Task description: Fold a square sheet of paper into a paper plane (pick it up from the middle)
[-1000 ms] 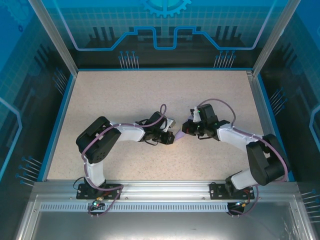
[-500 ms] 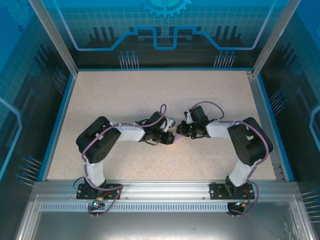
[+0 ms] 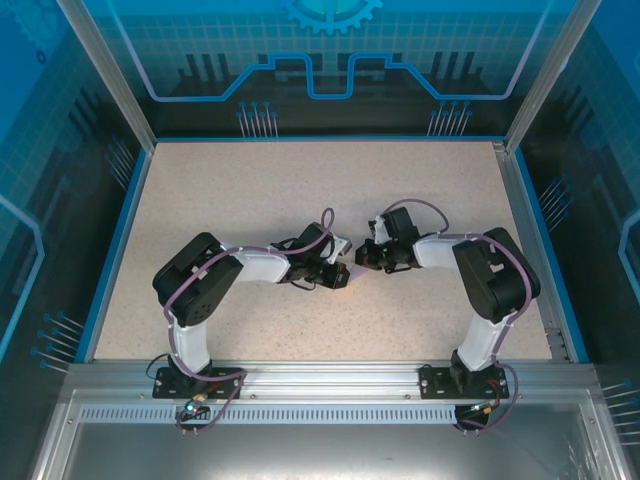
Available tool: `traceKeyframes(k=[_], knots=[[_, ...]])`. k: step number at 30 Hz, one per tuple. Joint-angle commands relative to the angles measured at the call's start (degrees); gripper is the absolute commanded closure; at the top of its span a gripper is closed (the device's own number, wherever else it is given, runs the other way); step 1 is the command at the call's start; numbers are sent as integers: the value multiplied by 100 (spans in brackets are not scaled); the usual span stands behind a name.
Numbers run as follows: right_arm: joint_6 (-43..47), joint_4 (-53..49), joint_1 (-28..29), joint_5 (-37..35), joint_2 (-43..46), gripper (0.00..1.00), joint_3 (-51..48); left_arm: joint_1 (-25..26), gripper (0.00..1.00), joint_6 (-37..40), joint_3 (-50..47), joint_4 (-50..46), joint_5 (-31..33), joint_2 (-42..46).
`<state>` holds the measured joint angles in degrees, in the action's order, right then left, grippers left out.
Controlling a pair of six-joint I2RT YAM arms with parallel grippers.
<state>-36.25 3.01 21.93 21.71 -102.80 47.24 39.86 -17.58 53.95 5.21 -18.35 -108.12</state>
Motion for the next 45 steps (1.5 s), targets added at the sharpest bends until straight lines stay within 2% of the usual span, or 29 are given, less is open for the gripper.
traceKeyframes(k=[1,13,19,26,45], knots=[[271,-198,-418,-675,-287,98,91,-31,92,267,-262,-1000,235,-411],[126,187,-1093,-123,-758,98,455,-117,93,425,-359,-1242,244,-370],[120,59,-1310,-171,-859,98,670,-138,93,470,-384,-1288,222,-357],[-9,-155,-1368,-150,-1113,98,1094,-213,93,528,-403,-1381,202,-285],[-569,276,-1615,61,-1389,97,1327,-421,94,540,-744,-1463,174,-26]])
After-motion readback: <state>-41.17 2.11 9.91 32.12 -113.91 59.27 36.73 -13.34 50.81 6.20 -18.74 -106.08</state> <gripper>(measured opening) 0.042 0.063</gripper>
